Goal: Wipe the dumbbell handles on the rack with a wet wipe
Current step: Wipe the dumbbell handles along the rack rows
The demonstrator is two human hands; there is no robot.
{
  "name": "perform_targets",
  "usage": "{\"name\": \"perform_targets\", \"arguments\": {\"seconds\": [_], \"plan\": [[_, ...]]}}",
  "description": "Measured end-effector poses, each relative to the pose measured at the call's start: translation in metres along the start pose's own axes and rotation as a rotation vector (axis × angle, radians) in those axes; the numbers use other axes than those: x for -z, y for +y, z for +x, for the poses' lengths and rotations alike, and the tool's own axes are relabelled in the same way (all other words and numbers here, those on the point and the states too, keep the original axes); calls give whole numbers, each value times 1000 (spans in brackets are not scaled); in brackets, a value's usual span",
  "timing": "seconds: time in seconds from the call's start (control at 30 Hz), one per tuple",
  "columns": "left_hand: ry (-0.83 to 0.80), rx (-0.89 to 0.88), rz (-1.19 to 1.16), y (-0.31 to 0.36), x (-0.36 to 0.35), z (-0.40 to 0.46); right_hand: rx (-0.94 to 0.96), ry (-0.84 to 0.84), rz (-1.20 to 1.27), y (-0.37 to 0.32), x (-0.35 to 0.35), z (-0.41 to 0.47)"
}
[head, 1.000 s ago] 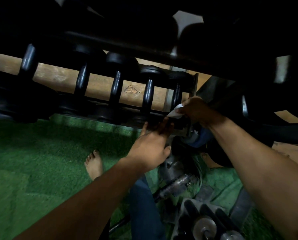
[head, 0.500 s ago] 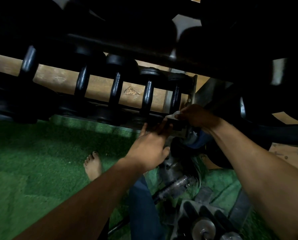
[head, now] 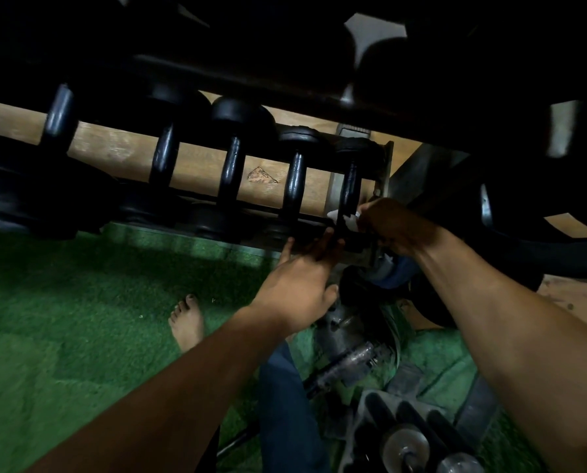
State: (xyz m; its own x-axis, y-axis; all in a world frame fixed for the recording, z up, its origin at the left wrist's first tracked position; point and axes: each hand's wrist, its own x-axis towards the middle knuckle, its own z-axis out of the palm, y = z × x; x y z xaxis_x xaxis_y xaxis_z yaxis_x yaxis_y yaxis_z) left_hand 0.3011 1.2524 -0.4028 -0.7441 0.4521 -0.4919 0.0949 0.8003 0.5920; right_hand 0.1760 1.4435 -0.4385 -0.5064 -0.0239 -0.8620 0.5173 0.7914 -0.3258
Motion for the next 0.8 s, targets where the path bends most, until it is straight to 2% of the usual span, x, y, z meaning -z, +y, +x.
{"name": "perform_targets", "arguments": {"seconds": [0.07,0.17,0.23,0.33,0.43,0.57,0.6,0.7,0.8], "plan": [[0,2,6,0,0,0,-12,11,-50,0,2,-1],[-7,1,9,-1,-1,1,77,65,-108,-2,3,-3],[-4,6,8,-1,-3,0,104,179,-123,-5,1,-8],[1,10,7,0,-3,1,117,369,78,-8,-1,-11],[-7,3,0,2,-2,1,114,460,298,-18,-4,-3],[-14,-2,0,-2,-1,1,64,567,375,-38,-7,6],[-16,-2,-1,-2,-1,1,86,613,318,-38,-10,5],[-5,-6,-9,-1,-1,1,266,738,-70,-32,-20,-6],[-13,-7,-9,0,1,0,509,728,-276,-24,-20,-11]]}}
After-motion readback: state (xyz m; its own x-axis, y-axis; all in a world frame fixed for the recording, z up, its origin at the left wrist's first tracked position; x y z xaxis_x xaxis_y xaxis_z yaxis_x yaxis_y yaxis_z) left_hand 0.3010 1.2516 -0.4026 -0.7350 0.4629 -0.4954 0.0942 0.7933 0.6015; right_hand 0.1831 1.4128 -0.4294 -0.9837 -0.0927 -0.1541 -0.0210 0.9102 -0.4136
